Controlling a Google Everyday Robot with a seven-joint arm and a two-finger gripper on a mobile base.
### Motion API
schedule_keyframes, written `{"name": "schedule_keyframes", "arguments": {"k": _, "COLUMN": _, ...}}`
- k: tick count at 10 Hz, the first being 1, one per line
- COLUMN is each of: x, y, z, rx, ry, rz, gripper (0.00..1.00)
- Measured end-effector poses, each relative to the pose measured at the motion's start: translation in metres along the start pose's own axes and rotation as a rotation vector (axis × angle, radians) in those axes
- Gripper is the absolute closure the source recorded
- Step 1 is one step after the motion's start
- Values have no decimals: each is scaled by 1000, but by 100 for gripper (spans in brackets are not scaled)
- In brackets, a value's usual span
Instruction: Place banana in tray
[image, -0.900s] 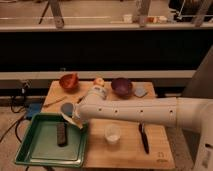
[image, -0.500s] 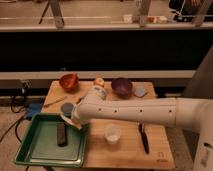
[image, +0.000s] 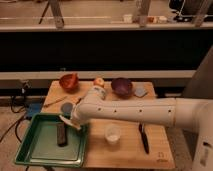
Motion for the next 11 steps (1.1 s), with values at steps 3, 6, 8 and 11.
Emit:
{"name": "schedule_keyframes", "arguments": {"k": 3, "x": -2, "y": -1, "z": 0, "rx": 6, "ry": -10, "rz": -8, "gripper": 71}}
{"name": "schedule_keyframes", "arguments": {"k": 6, "x": -4, "y": -3, "z": 2, "rx": 13, "ry": -20, "rz": -16, "gripper": 71}}
{"name": "schedule_keyframes", "arguments": {"k": 8, "x": -5, "y": -4, "z": 3, "rx": 18, "ry": -28, "rz": -20, "gripper": 67}}
{"name": "schedule_keyframes", "arguments": {"k": 11, "x": -5, "y": -5, "z": 3, "rx": 23, "ry": -37, "rz": -26, "gripper": 46}}
